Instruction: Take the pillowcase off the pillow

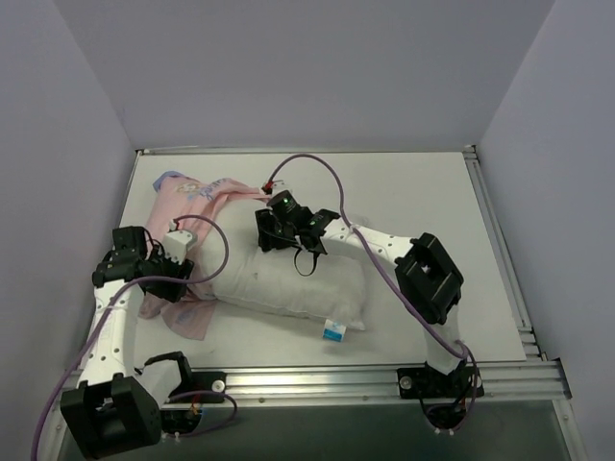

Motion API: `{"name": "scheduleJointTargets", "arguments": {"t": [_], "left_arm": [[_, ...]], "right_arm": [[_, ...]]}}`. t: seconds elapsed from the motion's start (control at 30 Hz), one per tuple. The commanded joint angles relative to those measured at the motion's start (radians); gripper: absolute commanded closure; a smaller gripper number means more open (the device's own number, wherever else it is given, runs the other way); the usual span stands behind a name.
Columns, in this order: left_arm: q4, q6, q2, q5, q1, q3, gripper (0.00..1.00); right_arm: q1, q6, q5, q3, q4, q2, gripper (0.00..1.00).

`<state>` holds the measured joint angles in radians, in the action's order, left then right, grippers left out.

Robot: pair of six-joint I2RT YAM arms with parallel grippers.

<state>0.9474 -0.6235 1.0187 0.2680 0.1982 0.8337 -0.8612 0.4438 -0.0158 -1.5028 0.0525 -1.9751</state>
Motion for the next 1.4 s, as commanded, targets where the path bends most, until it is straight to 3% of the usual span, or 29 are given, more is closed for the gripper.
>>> {"name": "scheduleJointTargets", "arguments": {"t": [0.0,0.03,0.07,0.1,0.13,0.17,0.47,0.63,0.87,0.93,1.03,1.2,1.23,1.3,1.33,1.37], "left_arm": [[-0.272,0.036,-0.008,0.092,0.004,-0.027,0.42],[-0.294,0.044,0.000,0.111,0.004,-0.034,0.57],[-0.317,0.063,0.021,0.120,0.003,-0.042,0.72],[-0.375,0.118,0.032,0.105,0.003,-0.057,0.87],[-0.407,0.143,0.043,0.090,0.004,-0.064,0.96],[-0.432,0.162,0.069,0.070,0.003,-0.071,0.97],[-0.515,0.180,0.121,-0.198,0.078,0.014,0.98],[-0.532,0.223,0.191,-0.224,0.199,0.157,0.98],[-0.564,0.183,0.303,-0.329,0.262,0.332,0.98],[-0.501,0.182,0.296,-0.271,0.265,0.379,0.98],[-0.438,0.208,0.203,-0.072,0.229,0.380,0.98],[-0.382,0.255,0.095,-0.035,0.098,0.367,0.98],[-0.360,0.272,0.099,-0.018,0.096,0.425,0.98],[-0.300,0.312,0.112,0.013,0.095,0.494,0.98],[-0.280,0.318,0.118,0.026,0.092,0.563,0.98],[-0.263,0.323,0.119,0.057,0.087,0.596,0.98]], "right_arm": [[0.008,-0.010,-0.022,0.076,0.121,-0.073,0.73],[0.013,-0.010,-0.026,0.081,0.118,-0.070,0.80],[0.016,-0.010,-0.029,0.082,0.119,-0.064,0.93],[0.021,-0.013,-0.035,0.084,0.121,-0.059,0.99],[0.027,-0.019,-0.035,0.093,0.124,-0.053,1.00],[0.043,-0.027,-0.035,0.099,0.127,-0.038,1.00],[0.201,-0.112,0.013,0.260,0.165,0.143,1.00],[0.280,-0.157,0.013,0.344,0.228,0.238,1.00],[0.389,-0.208,0.059,0.429,0.303,0.448,1.00],[0.409,-0.217,0.043,0.435,0.306,0.466,1.00],[0.395,-0.250,0.027,0.400,0.328,0.461,1.00],[0.210,-0.287,0.121,0.173,0.354,0.493,1.00],[0.173,-0.295,0.172,0.138,0.348,0.502,0.85],[0.072,-0.315,0.189,0.086,0.305,0.518,0.66],[0.041,-0.323,0.192,0.088,0.226,0.545,0.46],[0.007,-0.330,0.201,0.102,0.178,0.562,0.33]]}}
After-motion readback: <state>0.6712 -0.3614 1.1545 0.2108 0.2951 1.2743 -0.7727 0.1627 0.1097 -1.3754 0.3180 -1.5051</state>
